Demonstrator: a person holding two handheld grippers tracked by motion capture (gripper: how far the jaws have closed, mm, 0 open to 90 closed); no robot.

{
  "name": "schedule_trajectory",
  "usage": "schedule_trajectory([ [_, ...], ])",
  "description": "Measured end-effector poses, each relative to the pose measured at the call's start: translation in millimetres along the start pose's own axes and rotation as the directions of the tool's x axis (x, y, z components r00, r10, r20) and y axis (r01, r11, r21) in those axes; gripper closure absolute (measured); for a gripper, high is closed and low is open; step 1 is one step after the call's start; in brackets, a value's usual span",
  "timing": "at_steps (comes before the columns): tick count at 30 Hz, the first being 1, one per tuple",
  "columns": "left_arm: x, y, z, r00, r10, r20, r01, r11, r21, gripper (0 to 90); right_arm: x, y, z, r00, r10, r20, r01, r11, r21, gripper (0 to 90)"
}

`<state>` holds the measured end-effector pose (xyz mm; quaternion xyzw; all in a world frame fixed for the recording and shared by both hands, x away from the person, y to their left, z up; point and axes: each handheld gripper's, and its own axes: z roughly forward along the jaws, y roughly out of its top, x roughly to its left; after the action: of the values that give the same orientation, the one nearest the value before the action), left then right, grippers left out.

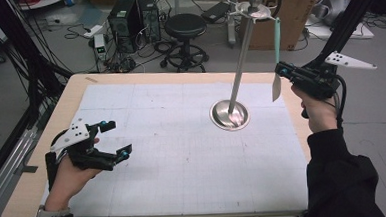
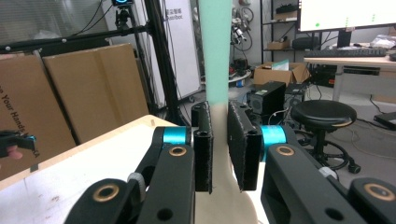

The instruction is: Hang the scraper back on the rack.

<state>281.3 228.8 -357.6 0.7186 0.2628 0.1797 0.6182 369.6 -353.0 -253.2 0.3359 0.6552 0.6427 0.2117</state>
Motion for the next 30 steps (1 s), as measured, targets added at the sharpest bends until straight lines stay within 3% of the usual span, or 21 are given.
schedule_trajectory([
  [10,1.4,1.0,-5.8,0.9999,-0.008,-0.008,0.008,0.9999,-0.014,1.8,3.1,-4.1,12.0,0.9995,0.005,0.031,-0.004,1.0,-0.013,78.2],
  [15,1.4,0.7,-5.5,0.9999,-0.007,-0.007,0.007,0.9999,-0.011,1.8,6.3,-3.5,7.8,0.9985,0.005,0.054,-0.003,0.999,-0.038,66.1],
  [20,0.7,1.0,-4.3,1.0,-0.003,-0.008,0.003,1.0,-0.007,1.8,17.0,-6.3,4.1,0.996,-0.033,0.082,0.036,0.999,-0.028,48.4],
  [25,1.6,1.4,-5.1,0.9999,-0.009,-0.006,0.009,0.9998,-0.016,1.8,30.5,-23.1,3.9,0.9962,-0.075,0.044,0.074,0.997,0.021,33.3],
  [30,2.6,2.2,-6.4,0.9998,-0.018,0.0,0.018,0.9993,-0.034,1.8,43.7,-44.3,6.1,0.9918,-0.127,0.0,0.127,0.987,0.095,17.7],
])
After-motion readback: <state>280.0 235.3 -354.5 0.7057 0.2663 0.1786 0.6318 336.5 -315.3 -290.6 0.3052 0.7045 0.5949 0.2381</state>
